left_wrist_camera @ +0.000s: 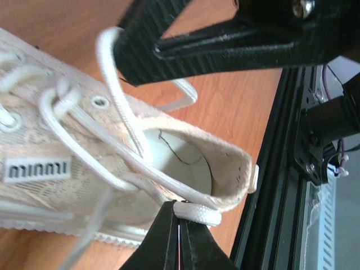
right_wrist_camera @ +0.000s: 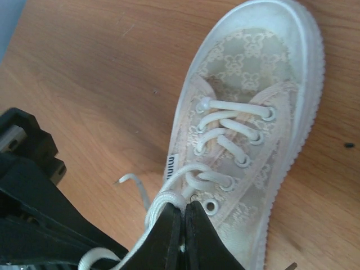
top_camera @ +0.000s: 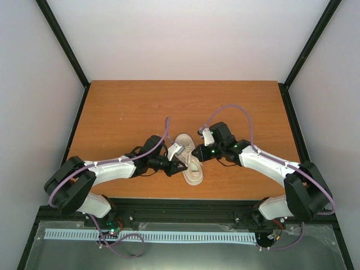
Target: Tie the shoes
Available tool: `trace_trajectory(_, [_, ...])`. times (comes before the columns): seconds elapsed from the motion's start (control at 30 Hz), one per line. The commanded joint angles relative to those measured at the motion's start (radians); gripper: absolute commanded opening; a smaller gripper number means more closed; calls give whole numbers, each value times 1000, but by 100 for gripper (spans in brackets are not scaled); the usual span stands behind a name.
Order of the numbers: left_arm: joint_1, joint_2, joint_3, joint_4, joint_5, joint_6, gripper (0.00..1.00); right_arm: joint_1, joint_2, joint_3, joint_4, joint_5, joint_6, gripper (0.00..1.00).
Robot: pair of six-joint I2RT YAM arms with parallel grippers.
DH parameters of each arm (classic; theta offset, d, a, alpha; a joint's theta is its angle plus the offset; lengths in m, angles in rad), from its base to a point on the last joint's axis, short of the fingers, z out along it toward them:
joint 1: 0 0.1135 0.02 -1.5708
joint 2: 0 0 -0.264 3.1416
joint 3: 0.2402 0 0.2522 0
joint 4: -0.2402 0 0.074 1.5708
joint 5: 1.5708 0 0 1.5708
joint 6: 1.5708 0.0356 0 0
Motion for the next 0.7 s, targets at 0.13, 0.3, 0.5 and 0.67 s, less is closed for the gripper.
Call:
trace_trajectory(0.13, [-28,-14,-11,-73,-61,-1,7,16,33,11,52,-73,-18,3])
trace_trajectory(0.3, [-27,-112,-61,-99,-118,-62,28,15,29,1,34,-44,-26,3])
trace_trajectory(0.5, [-25,-296,-80,-232,-208,-120,48,15,25,-10,15,-34,-38,3])
trace_trajectory(0.67, [42,-382,-3,-332,-291,-234,50,15,5,-24,-2,-23,-45,3])
